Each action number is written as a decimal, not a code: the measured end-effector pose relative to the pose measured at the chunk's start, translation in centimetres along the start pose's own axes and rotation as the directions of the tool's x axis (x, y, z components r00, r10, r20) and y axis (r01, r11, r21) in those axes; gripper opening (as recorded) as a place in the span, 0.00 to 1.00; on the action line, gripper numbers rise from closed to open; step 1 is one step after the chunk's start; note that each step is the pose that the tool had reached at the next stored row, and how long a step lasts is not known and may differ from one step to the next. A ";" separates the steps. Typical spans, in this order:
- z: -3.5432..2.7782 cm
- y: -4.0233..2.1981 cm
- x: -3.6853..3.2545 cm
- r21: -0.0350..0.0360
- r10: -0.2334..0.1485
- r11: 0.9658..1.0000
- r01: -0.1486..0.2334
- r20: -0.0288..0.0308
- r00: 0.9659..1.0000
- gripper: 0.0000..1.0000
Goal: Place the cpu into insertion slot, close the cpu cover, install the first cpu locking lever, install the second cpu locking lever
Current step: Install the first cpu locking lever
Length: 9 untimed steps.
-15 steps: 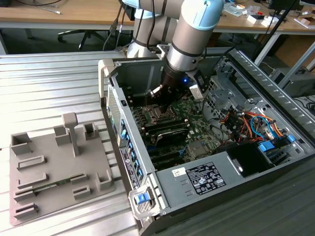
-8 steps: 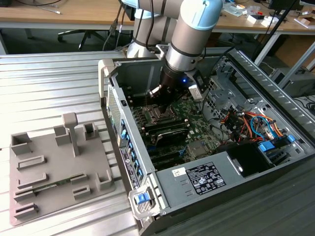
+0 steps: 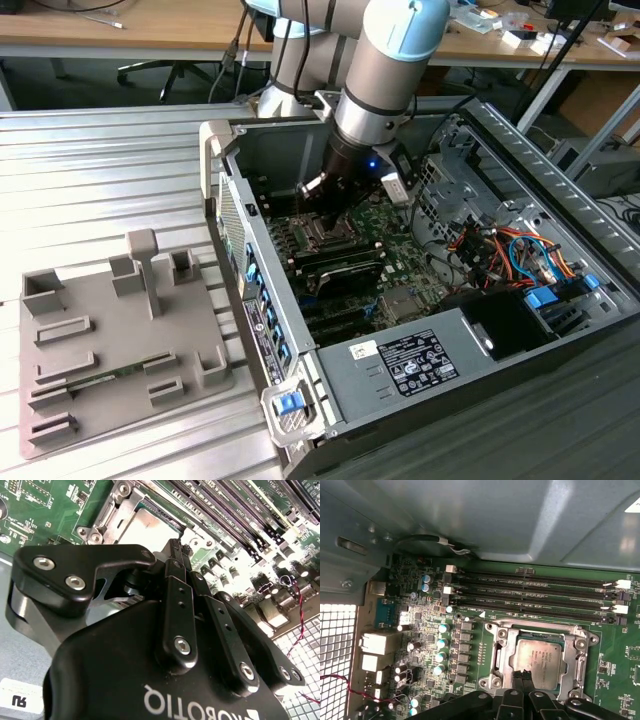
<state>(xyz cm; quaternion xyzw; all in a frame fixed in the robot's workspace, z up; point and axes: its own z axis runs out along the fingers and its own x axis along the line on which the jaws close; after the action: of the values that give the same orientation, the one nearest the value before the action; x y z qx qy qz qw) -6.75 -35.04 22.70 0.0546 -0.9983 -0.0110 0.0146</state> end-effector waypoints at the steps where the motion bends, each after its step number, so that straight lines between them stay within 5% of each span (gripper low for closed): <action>1: 0.00 0.01 0.08 0.000 0.000 1.000 0.000 0.000 1.000 0.11; 9: 0.01 0.05 0.46 0.000 0.000 1.000 0.000 0.000 1.000 0.11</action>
<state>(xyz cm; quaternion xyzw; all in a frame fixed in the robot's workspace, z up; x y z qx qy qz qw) -7.21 -35.04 22.70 0.0546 -0.9983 -0.0110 0.0146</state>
